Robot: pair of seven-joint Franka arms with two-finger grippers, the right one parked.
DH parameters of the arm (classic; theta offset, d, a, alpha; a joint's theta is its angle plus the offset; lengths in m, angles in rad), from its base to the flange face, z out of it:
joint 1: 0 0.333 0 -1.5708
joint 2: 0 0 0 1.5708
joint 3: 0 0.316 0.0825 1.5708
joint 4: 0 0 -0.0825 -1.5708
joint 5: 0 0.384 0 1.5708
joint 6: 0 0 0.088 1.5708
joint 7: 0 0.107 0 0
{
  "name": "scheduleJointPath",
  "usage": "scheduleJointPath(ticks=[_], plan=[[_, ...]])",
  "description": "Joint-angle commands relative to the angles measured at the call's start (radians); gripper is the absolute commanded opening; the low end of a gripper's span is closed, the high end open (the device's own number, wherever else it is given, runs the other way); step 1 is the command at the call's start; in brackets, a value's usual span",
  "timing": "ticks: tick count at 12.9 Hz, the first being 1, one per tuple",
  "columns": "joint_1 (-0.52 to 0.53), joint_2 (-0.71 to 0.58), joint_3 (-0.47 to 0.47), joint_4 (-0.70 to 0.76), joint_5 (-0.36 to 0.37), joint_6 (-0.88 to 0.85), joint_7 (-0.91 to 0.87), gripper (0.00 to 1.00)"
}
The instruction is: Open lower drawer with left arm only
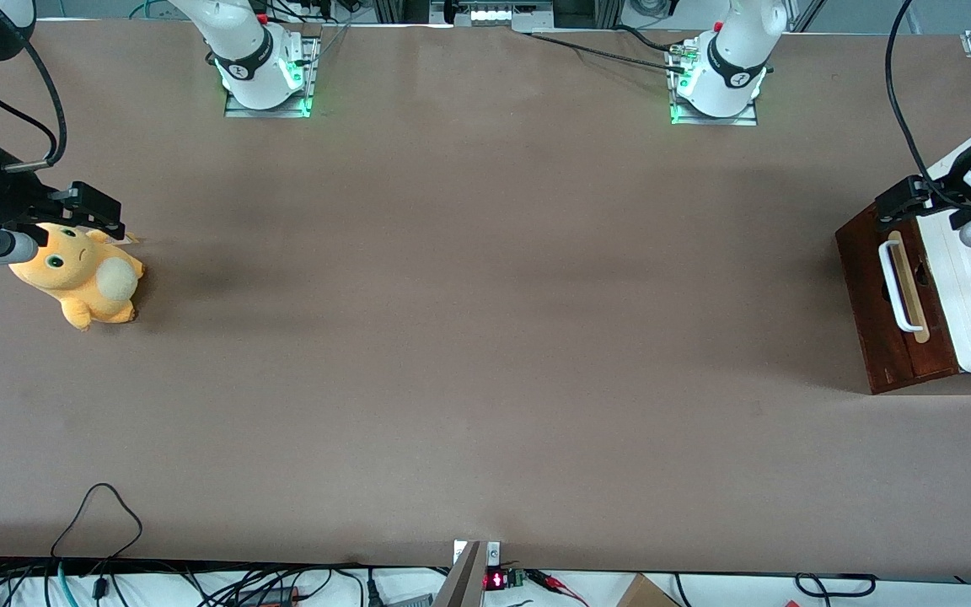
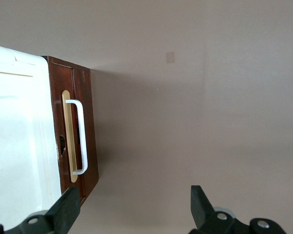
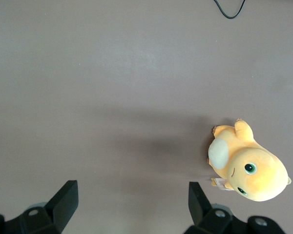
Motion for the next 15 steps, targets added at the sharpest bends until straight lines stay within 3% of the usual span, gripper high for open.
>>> scheduleJointPath(ticks=[1, 15], plan=[[-0.004, 0.021, 0.007, 0.048, -0.024, -0.039, 0.028, 1.00], [-0.005, 0.025, 0.004, 0.053, -0.036, -0.060, 0.033, 1.00]])
